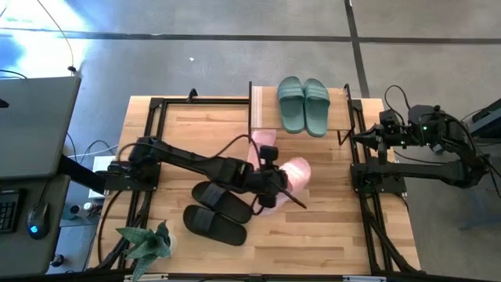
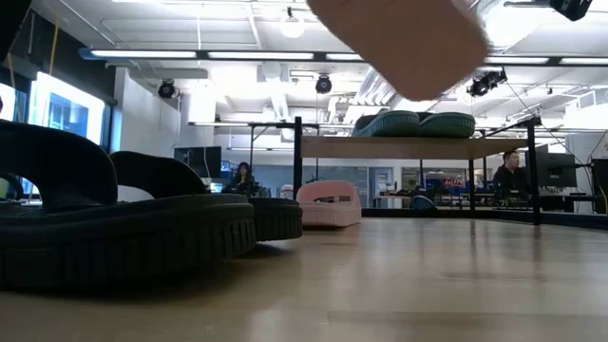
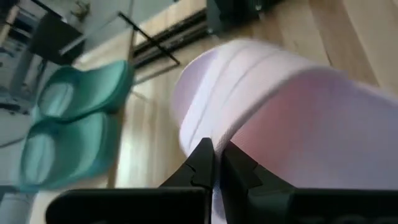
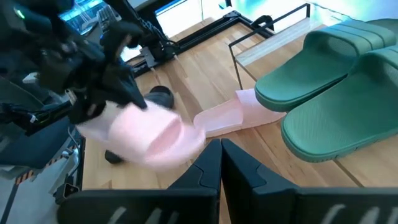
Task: Pick and place slides into the shelf
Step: Put the pink slide under the shelf
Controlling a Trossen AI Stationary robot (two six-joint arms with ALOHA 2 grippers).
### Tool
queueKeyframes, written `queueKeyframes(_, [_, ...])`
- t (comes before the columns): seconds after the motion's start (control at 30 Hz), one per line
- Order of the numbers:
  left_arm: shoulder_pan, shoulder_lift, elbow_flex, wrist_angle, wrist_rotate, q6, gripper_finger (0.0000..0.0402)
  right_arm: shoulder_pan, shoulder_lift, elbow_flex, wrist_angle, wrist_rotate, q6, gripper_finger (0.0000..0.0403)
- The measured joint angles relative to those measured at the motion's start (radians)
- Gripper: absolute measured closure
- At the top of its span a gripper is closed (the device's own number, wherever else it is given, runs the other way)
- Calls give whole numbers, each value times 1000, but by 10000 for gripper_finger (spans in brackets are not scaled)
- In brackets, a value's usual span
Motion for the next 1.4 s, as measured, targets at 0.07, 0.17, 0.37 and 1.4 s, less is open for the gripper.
queueKeyframes(0.07, [1,16,-6,-57,4,-2,401,0,-1,0,0,0,0,401])
queueKeyframes(0.17, [1,49,-4,-40,-1,1,401,0,0,0,0,0,0,401])
queueKeyframes(0.37, [1,126,-5,-22,-40,11,401,0,0,0,0,0,0,401])
queueKeyframes(1.4, [169,279,-3,150,-44,135,401,0,7,0,0,15,0,401])
